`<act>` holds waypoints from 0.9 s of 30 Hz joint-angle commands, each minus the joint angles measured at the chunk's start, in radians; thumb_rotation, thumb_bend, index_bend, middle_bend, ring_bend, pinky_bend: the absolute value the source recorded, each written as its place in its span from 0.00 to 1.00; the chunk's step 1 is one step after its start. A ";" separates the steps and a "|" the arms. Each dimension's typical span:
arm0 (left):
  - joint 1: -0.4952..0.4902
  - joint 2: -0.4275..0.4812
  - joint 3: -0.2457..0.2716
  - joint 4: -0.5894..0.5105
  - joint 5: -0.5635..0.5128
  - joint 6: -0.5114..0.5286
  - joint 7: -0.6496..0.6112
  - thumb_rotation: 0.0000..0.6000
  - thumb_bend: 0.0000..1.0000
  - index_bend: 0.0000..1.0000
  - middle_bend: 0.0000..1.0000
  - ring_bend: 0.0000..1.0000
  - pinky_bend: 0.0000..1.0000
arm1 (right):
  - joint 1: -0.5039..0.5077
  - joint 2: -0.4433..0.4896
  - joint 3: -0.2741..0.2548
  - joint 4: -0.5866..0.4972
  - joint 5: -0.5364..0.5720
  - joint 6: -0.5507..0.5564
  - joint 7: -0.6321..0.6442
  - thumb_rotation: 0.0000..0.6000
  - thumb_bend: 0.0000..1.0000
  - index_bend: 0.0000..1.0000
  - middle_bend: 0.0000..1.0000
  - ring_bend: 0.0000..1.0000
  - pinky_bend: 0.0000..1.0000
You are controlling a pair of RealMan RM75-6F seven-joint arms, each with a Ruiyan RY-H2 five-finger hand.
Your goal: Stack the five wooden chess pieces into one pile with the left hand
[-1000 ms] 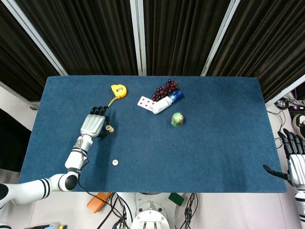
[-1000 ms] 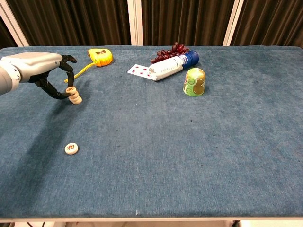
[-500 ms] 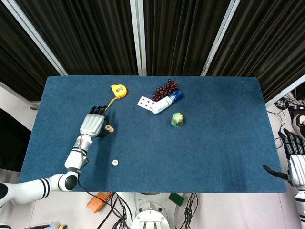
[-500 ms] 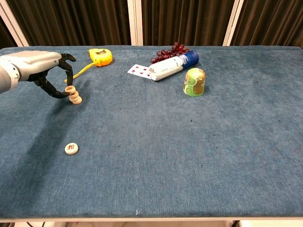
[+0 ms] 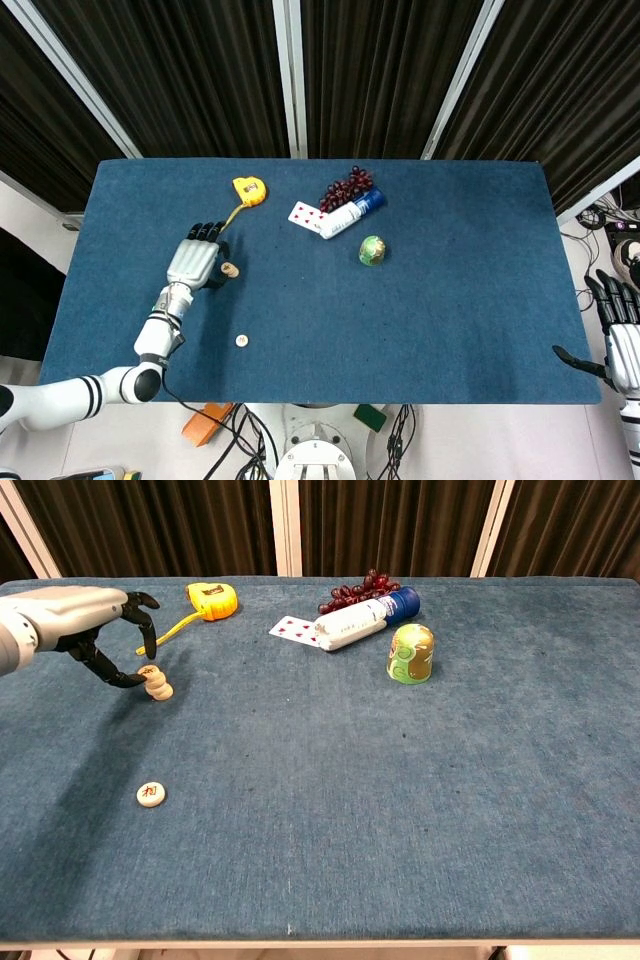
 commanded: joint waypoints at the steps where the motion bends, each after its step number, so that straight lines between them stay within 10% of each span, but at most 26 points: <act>1: 0.038 0.037 0.030 -0.070 0.099 0.061 -0.044 1.00 0.30 0.41 0.00 0.00 0.00 | 0.000 0.001 0.000 0.000 -0.001 0.001 -0.001 1.00 0.12 0.00 0.00 0.00 0.00; 14: 0.167 0.078 0.252 -0.163 0.496 0.198 -0.128 1.00 0.24 0.41 0.00 0.00 0.00 | 0.004 -0.004 0.000 0.000 -0.012 0.005 -0.004 1.00 0.12 0.00 0.00 0.00 0.00; 27: 0.196 0.012 0.268 -0.125 0.520 0.164 -0.040 1.00 0.23 0.41 0.00 0.00 0.00 | -0.005 -0.004 -0.002 0.000 -0.015 0.020 0.001 1.00 0.12 0.00 0.00 0.00 0.00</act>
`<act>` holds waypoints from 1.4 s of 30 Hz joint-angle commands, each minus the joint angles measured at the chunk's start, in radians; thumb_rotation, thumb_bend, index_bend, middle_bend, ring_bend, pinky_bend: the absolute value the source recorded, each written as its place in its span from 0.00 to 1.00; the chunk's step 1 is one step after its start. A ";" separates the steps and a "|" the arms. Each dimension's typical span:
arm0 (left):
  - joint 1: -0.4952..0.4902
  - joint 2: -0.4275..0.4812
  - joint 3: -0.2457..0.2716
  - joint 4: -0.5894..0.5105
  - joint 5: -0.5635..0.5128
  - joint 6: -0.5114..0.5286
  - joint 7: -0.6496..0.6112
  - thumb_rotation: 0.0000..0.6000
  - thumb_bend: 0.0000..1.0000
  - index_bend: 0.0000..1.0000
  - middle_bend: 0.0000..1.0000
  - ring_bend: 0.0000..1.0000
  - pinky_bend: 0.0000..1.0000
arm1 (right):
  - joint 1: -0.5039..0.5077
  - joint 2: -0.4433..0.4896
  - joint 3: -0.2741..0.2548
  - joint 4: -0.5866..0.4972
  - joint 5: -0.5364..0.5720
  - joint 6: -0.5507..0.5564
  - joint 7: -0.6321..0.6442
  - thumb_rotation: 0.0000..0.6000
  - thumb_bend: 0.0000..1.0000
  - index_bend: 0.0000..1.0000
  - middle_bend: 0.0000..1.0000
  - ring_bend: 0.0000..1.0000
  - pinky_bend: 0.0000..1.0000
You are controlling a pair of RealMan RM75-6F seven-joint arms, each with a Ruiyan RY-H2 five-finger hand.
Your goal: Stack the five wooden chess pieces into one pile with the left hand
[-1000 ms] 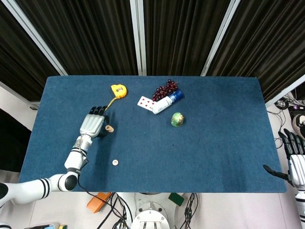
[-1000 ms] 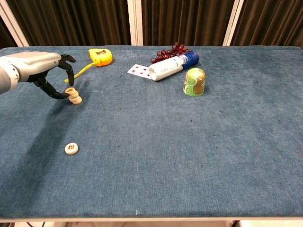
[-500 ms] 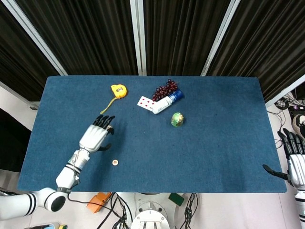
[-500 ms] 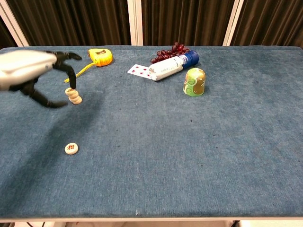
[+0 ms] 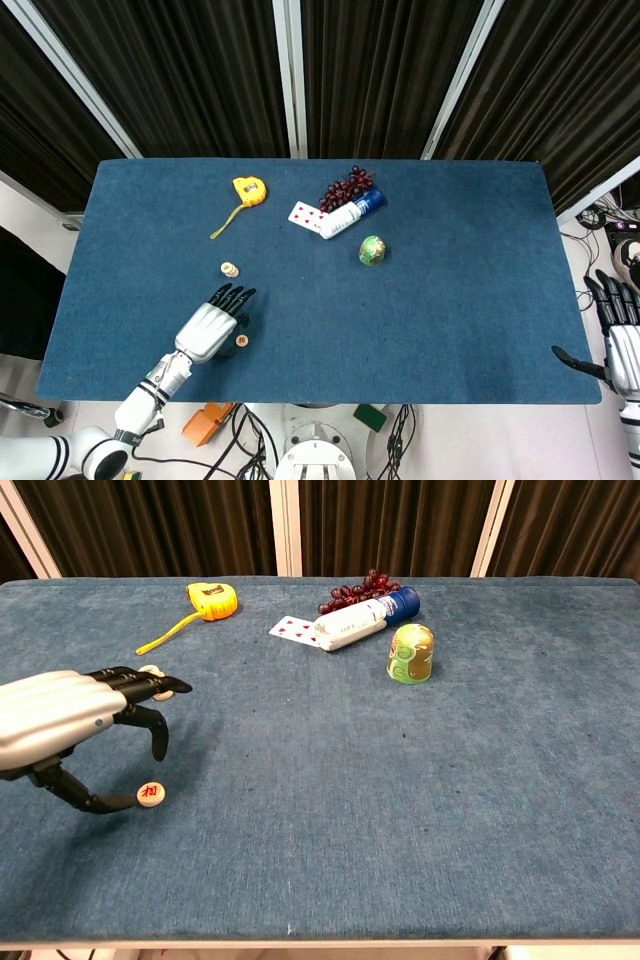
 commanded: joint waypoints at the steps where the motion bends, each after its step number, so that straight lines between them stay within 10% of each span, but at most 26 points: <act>1: 0.007 -0.016 -0.003 0.016 -0.003 -0.010 0.015 1.00 0.23 0.41 0.00 0.00 0.00 | -0.001 0.000 0.000 0.000 0.000 0.001 0.000 1.00 0.12 0.00 0.00 0.00 0.00; 32: 0.032 -0.036 -0.035 0.034 -0.006 -0.058 0.025 1.00 0.35 0.51 0.00 0.00 0.00 | 0.002 -0.003 0.000 -0.002 0.000 -0.005 -0.003 1.00 0.12 0.00 0.00 0.00 0.00; 42: -0.033 0.034 -0.191 -0.038 -0.088 -0.075 0.006 1.00 0.35 0.51 0.00 0.00 0.00 | 0.003 -0.004 0.000 0.002 -0.002 -0.004 0.001 1.00 0.12 0.00 0.00 0.00 0.00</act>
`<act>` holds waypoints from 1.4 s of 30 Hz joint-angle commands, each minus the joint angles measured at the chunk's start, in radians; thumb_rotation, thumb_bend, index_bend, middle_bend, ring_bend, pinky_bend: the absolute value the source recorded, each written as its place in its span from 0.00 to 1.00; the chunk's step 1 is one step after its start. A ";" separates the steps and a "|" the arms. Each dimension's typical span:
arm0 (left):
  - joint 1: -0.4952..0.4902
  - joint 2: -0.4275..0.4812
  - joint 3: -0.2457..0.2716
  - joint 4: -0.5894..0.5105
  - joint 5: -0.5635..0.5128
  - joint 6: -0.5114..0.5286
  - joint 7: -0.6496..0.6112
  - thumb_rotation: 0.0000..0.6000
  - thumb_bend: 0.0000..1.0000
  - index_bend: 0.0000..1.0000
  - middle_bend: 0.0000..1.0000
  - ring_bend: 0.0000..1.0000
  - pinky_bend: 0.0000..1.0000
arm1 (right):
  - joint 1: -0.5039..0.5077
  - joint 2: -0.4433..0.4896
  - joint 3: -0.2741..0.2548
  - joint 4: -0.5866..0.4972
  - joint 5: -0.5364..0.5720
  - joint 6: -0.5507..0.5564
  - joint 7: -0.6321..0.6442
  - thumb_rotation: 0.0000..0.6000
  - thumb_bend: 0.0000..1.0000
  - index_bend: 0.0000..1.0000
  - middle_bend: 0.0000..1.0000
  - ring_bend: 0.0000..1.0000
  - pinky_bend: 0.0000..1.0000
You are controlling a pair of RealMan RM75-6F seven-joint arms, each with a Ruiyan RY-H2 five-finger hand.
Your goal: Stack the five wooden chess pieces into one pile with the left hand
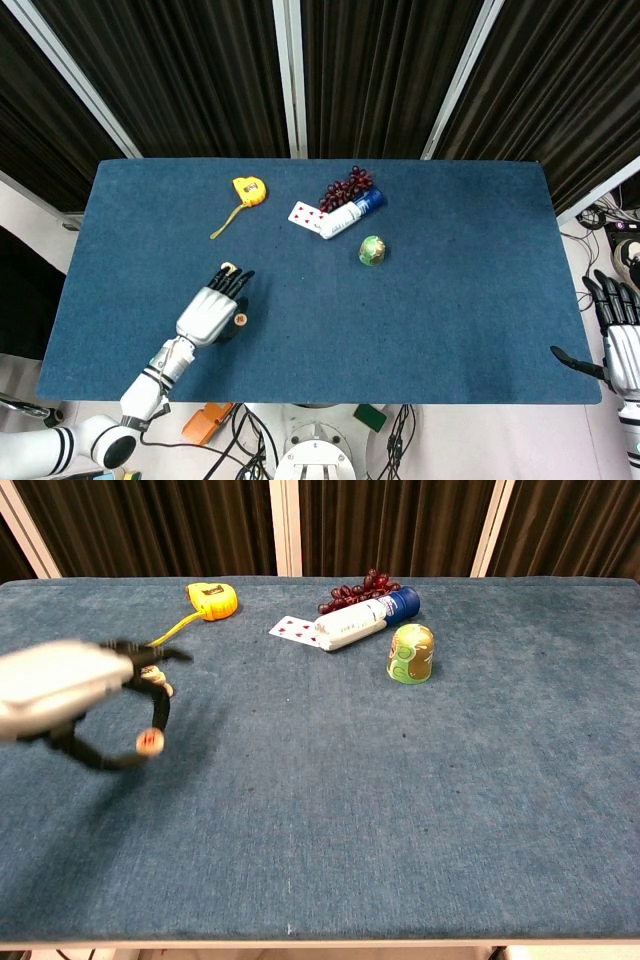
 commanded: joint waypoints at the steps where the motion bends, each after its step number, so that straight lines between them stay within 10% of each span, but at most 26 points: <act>1: -0.046 0.026 -0.081 -0.021 -0.074 -0.035 -0.002 1.00 0.35 0.51 0.00 0.00 0.00 | 0.000 0.000 0.000 0.000 0.000 0.000 0.001 1.00 0.12 0.00 0.00 0.00 0.00; 12: -0.160 -0.024 -0.207 0.089 -0.363 -0.160 0.044 1.00 0.34 0.51 0.00 0.00 0.00 | -0.004 0.002 0.002 0.006 0.012 -0.001 0.008 1.00 0.12 0.00 0.00 0.00 0.00; 42: -0.207 -0.023 -0.169 0.158 -0.534 -0.173 0.045 1.00 0.31 0.48 0.00 0.00 0.00 | 0.001 0.000 0.004 0.006 0.018 -0.015 0.004 1.00 0.12 0.00 0.00 0.00 0.00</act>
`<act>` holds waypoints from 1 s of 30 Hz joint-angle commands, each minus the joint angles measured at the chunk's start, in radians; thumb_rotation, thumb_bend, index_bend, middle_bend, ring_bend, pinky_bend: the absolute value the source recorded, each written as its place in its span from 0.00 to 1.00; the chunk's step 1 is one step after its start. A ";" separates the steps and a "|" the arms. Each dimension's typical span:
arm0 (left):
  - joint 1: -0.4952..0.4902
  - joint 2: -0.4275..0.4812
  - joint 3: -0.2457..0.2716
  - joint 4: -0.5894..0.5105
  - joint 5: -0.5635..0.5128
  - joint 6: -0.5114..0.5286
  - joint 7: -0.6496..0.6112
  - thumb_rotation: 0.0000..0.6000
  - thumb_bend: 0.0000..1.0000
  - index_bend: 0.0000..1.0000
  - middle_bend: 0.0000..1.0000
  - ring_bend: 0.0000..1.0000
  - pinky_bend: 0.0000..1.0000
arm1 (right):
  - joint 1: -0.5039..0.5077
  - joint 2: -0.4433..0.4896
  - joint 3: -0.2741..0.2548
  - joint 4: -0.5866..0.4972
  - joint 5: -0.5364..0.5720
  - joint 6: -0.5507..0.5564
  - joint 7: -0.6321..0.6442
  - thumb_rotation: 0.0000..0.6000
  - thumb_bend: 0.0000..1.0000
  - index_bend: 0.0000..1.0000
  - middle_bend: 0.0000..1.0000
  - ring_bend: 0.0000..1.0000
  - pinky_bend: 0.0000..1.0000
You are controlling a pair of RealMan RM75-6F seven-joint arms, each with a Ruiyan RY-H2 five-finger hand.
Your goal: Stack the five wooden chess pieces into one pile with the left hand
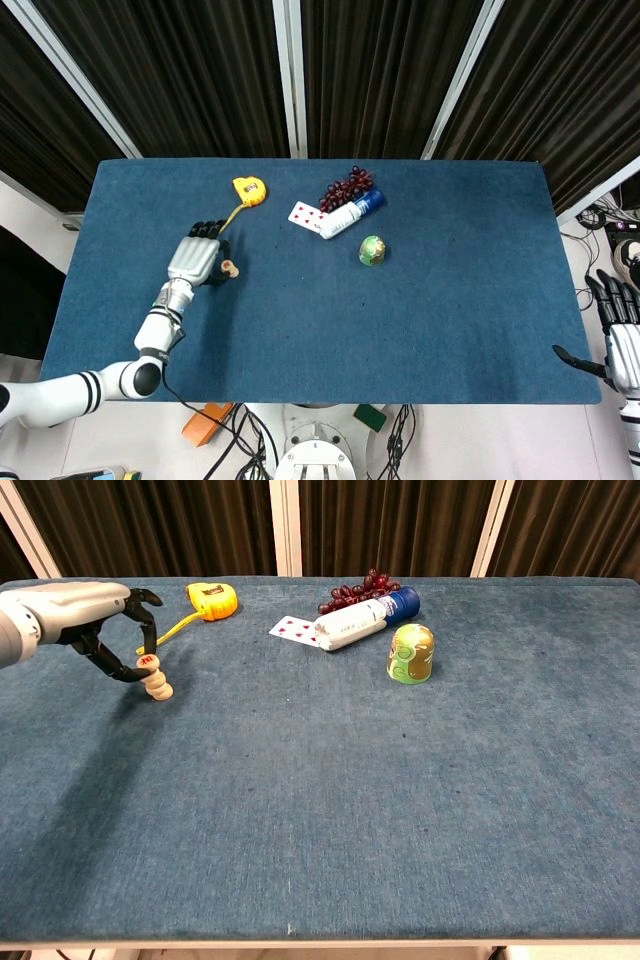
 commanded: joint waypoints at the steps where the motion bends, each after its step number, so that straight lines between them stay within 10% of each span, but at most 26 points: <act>1: -0.002 0.001 0.002 0.000 -0.002 0.002 -0.004 1.00 0.31 0.48 0.00 0.00 0.00 | -0.001 0.001 -0.001 -0.001 0.000 0.001 0.000 1.00 0.12 0.00 0.00 0.00 0.00; 18: -0.010 0.009 0.020 -0.008 -0.014 0.018 -0.006 1.00 0.29 0.41 0.00 0.00 0.00 | 0.002 0.003 0.001 -0.006 0.002 -0.004 -0.006 1.00 0.12 0.00 0.00 0.00 0.00; 30: 0.159 0.153 0.082 -0.170 0.204 0.244 -0.173 1.00 0.25 0.23 0.00 0.00 0.00 | 0.004 0.022 -0.003 -0.008 0.011 -0.026 0.012 1.00 0.12 0.00 0.00 0.00 0.00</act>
